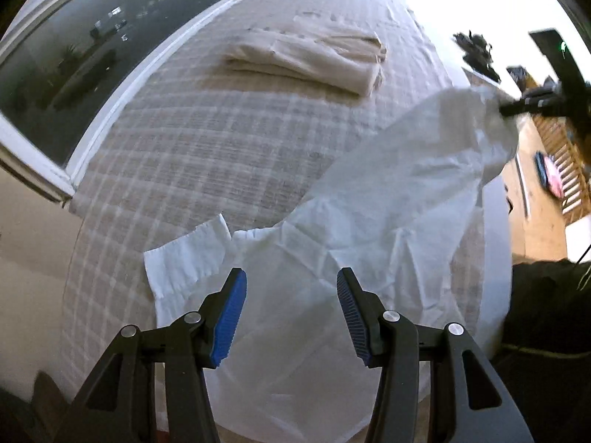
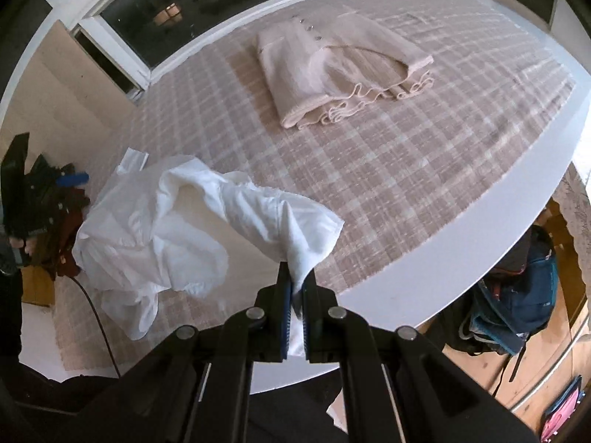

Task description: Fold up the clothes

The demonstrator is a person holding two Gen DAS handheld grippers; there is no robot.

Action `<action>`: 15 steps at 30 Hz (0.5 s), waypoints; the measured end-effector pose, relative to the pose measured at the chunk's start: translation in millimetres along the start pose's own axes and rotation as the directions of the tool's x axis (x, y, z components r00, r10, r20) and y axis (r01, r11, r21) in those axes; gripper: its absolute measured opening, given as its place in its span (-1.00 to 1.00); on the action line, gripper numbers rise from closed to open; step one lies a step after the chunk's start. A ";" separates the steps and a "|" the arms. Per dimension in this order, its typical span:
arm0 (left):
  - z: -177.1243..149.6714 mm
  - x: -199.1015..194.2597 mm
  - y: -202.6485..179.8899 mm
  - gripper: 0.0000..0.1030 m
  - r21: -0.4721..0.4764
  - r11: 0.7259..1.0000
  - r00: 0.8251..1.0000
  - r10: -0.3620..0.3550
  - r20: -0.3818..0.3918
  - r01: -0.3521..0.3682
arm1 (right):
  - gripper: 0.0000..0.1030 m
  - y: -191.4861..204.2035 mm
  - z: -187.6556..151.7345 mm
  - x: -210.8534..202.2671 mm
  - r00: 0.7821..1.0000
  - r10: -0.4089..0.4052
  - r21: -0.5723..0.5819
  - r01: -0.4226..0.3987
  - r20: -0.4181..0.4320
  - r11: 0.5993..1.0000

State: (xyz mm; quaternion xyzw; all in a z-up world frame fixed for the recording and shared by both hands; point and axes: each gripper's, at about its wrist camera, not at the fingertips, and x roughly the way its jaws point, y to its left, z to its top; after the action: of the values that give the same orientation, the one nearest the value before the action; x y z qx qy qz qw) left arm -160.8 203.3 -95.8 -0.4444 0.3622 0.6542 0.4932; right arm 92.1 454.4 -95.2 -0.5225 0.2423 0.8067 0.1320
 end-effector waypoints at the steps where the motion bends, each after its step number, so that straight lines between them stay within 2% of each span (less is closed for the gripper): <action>1: 2.0 1.1 3.4 -0.05 -0.008 1.000 1.000 -0.001 0.001 0.001 | -0.90 0.4 0.5 -4.1 1.000 -0.004 0.003 0.004 0.012 1.000; 4: 11.7 3.6 17.5 -0.02 -0.041 0.999 0.999 0.022 0.023 -0.021 | -0.90 3.4 -0.4 -18.0 0.999 -0.015 0.000 0.015 0.040 1.000; 6: 17.5 14.5 22.5 0.01 -0.037 0.998 0.999 0.042 0.006 -0.042 | -0.90 5.8 -1.5 -27.6 0.998 -0.021 -0.003 0.022 0.059 1.000; 9: 9.0 29.6 0.1 0.01 0.024 0.999 0.998 -0.024 -0.063 0.026 | -0.90 6.1 -2.1 -41.6 0.994 -0.051 0.002 0.051 0.099 0.999; 12: -12.9 28.4 -34.1 0.02 0.077 0.995 0.995 -0.056 -0.080 0.062 | -0.90 0.0 4.6 -55.9 0.985 -0.078 0.014 0.077 0.152 0.997; 14: -34.4 25.5 -57.7 0.02 0.062 0.989 0.988 -0.125 -0.094 0.131 | -0.90 -1.3 12.6 -63.2 0.980 -0.091 0.010 0.090 0.179 0.996; 15: -42.7 24.4 -65.6 0.02 0.062 0.989 0.987 -0.128 -0.101 0.135 | -0.90 0.8 17.8 -64.3 0.977 -0.098 -0.001 0.100 0.188 0.995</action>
State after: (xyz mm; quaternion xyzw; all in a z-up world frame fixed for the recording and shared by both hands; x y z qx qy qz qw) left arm -90.6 188.7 -135.6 -0.4813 0.3778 0.5852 0.5321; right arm 104.8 465.7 -30.7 -0.4564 0.1981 0.8461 0.1916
